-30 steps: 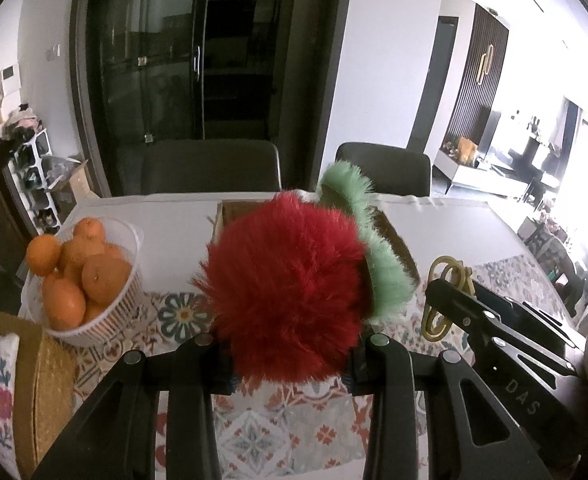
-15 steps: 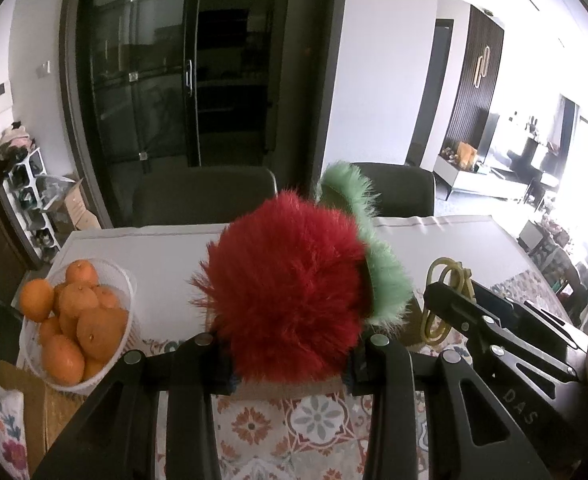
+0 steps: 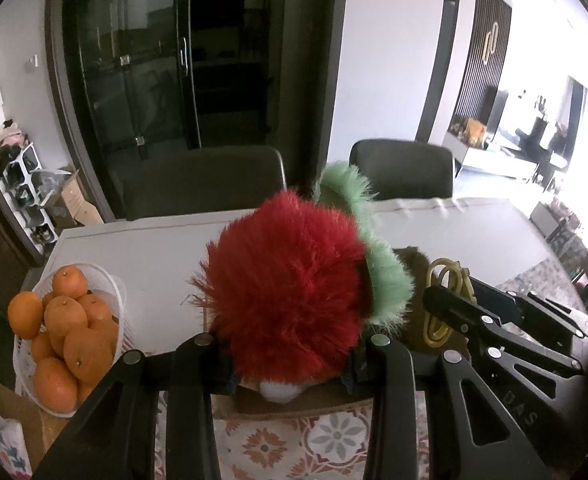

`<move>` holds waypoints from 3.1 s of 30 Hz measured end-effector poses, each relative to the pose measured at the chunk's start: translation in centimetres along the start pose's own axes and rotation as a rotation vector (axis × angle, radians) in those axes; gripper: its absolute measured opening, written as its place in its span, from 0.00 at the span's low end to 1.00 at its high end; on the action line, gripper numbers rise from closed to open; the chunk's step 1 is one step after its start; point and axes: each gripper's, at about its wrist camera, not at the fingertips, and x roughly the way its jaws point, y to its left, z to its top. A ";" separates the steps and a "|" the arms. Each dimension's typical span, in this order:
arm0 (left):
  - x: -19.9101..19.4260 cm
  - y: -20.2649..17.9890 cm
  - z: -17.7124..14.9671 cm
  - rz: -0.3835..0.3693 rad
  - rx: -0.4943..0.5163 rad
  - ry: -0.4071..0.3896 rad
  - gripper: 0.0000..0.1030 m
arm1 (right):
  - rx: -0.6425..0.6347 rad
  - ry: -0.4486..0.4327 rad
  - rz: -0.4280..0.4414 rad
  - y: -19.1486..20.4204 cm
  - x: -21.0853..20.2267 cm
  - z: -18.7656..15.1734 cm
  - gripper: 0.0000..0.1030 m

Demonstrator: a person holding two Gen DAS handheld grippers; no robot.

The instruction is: Organize soft objects

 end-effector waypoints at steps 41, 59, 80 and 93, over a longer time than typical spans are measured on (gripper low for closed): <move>-15.0 -1.5 -10.0 0.344 -0.082 -0.161 1.00 | -0.083 -0.016 -0.155 0.7 -9.2 -5.0 0.84; -27.8 -0.7 -20.6 0.232 -0.054 -0.220 1.00 | -0.018 -0.121 -0.213 6.9 -23.4 -15.2 0.84; -35.7 -2.6 -27.4 0.183 -0.035 -0.257 1.00 | -0.015 -0.162 -0.200 10.2 -33.1 -22.4 0.84; -38.6 -3.2 -30.1 0.179 -0.022 -0.275 1.00 | -0.038 -0.181 -0.170 11.7 -36.4 -25.3 0.84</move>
